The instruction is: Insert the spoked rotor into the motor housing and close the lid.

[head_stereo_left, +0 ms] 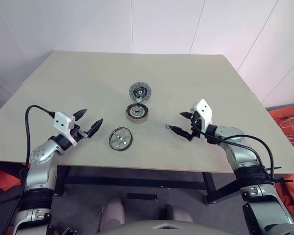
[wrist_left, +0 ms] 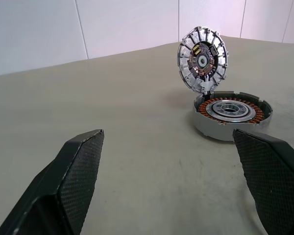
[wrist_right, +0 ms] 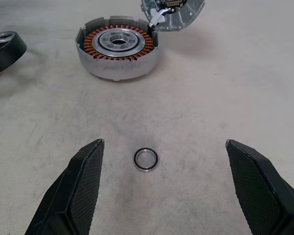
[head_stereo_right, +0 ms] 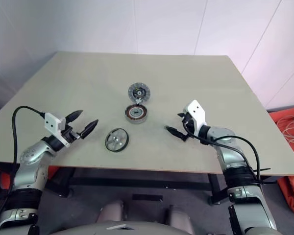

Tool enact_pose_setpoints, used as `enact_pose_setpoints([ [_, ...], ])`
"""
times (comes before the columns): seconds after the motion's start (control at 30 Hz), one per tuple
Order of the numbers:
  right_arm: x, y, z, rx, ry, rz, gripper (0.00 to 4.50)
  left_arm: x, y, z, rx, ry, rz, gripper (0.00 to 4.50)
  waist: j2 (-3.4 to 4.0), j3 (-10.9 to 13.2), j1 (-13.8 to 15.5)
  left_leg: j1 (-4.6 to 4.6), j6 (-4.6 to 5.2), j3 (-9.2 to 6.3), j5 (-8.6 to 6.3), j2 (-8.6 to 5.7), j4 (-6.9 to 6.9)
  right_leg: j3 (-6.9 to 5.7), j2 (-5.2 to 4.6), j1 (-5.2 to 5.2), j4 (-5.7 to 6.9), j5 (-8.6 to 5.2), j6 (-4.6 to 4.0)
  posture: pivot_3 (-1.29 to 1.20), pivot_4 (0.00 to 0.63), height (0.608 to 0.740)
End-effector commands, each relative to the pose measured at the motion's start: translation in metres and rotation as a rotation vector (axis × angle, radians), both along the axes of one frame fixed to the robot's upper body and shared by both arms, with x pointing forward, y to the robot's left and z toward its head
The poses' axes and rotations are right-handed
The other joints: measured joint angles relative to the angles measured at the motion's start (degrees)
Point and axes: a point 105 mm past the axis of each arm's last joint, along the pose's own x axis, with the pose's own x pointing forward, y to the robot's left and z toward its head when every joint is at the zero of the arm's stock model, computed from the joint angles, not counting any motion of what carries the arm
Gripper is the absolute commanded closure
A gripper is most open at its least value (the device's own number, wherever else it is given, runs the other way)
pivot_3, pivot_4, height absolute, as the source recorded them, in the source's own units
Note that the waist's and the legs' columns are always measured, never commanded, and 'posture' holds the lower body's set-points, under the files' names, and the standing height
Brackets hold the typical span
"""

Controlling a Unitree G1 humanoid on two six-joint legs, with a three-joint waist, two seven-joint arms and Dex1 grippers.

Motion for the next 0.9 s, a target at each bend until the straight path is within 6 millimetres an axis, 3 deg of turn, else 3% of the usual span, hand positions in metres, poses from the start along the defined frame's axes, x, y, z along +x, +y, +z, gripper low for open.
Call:
enact_pose_setpoints([
  [0.03,0.001,0.005,0.019,0.027,-0.065,0.025,0.00,0.000,0.001,0.016,0.019,-0.061,-0.004,0.03,0.00,0.0,0.0,0.00,0.00,0.00,0.00,0.00,0.00,0.00,0.00,0.00,0.00,0.00,0.00,0.00,0.000,0.740],
  [0.23,0.001,0.005,0.018,0.023,-0.064,0.024,0.00,0.001,-0.001,0.017,0.007,-0.055,-0.009,0.03,0.00,0.0,0.0,0.00,0.00,0.00,0.00,0.00,0.00,0.00,0.00,0.00,0.00,0.00,0.00,0.00,0.000,0.740],
  [0.57,0.000,0.005,0.021,0.006,-0.074,0.041,0.00,0.007,-0.010,0.015,0.009,0.137,0.054,0.03,0.00,0.0,-0.1,0.00,0.00,0.00,0.00,-0.01,0.00,0.00,0.00,0.00,0.02,0.00,0.00,0.00,0.000,0.740],
  [0.73,-0.003,0.009,0.026,-0.017,-0.091,0.079,0.00,-0.002,-0.034,0.023,-0.066,0.272,-0.099,0.03,0.01,0.0,0.0,0.00,0.00,0.00,0.00,0.00,0.01,0.00,0.00,-0.01,0.03,0.00,0.00,0.00,0.000,0.740],
  [0.9,-0.016,0.025,0.039,-0.079,-0.140,0.217,0.00,-0.002,-0.043,0.020,0.055,0.414,-0.068,0.03,0.04,0.0,0.0,0.02,0.00,0.00,0.00,-0.02,0.03,0.00,0.00,-0.01,0.06,0.00,0.00,0.00,0.000,0.740],
])
